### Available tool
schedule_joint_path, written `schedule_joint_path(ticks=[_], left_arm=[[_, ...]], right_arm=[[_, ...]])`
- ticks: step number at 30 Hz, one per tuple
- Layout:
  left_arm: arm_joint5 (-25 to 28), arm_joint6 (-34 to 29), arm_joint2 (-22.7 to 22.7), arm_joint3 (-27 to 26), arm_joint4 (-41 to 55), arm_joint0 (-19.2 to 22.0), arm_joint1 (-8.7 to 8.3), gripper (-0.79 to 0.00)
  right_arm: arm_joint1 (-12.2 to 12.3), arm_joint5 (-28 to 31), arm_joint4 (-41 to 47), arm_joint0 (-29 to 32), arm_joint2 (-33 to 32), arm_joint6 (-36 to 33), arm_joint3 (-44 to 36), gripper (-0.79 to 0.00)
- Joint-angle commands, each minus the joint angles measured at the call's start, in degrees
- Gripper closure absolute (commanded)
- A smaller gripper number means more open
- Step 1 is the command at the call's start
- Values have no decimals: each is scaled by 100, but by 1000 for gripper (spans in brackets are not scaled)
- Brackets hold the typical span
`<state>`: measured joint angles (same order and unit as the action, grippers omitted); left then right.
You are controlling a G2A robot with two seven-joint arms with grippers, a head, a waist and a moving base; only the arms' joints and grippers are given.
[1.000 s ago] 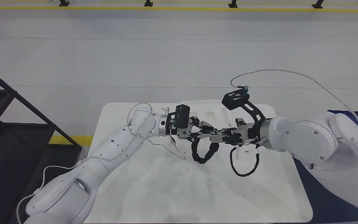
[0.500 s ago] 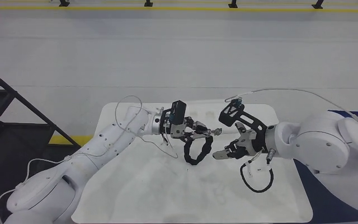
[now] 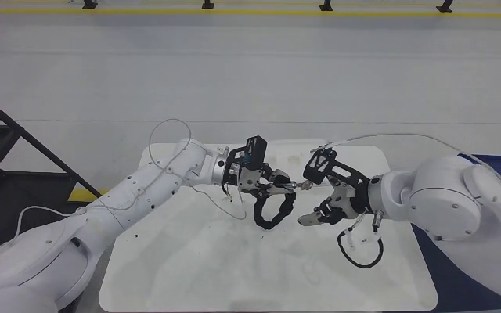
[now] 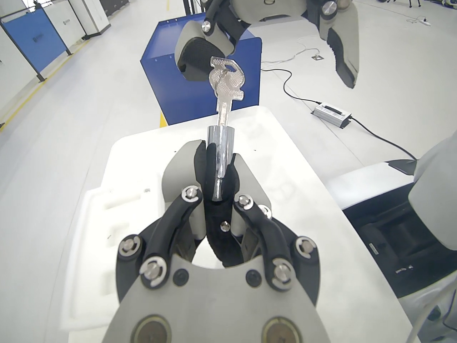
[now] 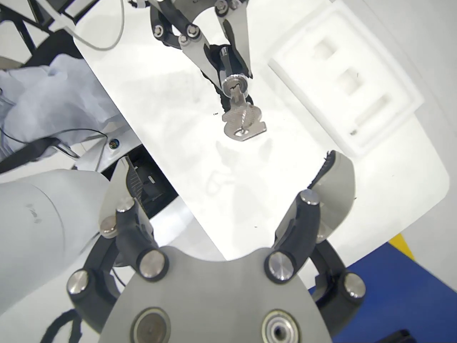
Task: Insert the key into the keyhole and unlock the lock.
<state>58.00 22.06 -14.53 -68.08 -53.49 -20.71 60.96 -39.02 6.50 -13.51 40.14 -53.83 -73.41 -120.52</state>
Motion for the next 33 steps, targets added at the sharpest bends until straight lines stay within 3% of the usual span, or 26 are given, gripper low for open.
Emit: schedule_joint_path(ticks=[1, 7, 11, 12, 14, 15, 17, 22, 27, 33], left_arm=[[0, -131, 97, -14, 183, 49, -14, 0], [0, -416, 342, 0, 618, 183, -42, 0], [0, -550, 479, 53, 843, 228, -18, 0], [0, -613, 479, 84, 890, 215, -6, 0], [0, -746, 479, 141, 995, 194, 24, 0], [0, -803, 479, 151, 1058, 183, 41, 0], [0, -909, 479, 156, 1160, 167, 73, 0], [0, -1104, 479, 157, 1361, 150, 135, 0], [0, -1206, 479, 143, 1484, 150, 171, 0], [0, -1214, 479, 104, 1546, 172, 170, 0]], right_arm=[[-8, 553, -266, -50, 40, 50, 45, -785], [-30, 1914, -1045, -66, 130, 545, 242, -785], [-31, 2354, -1428, 46, 141, 903, 343, -785], [-31, 2415, -1512, 79, 143, 977, 351, -760], [-31, 2530, -1645, 140, 138, 1137, 338, -603], [-30, 2567, -1713, 175, 134, 1200, 318, -440], [-25, 2612, -1844, 240, 122, 1280, 262, -286], [-13, 2596, -2154, 379, 72, 1398, 49, -151], [-3, 2492, -2413, 481, 15, 1384, -129, -142], [-5, 2312, -2656, 569, -41, 1356, -284, -52]])
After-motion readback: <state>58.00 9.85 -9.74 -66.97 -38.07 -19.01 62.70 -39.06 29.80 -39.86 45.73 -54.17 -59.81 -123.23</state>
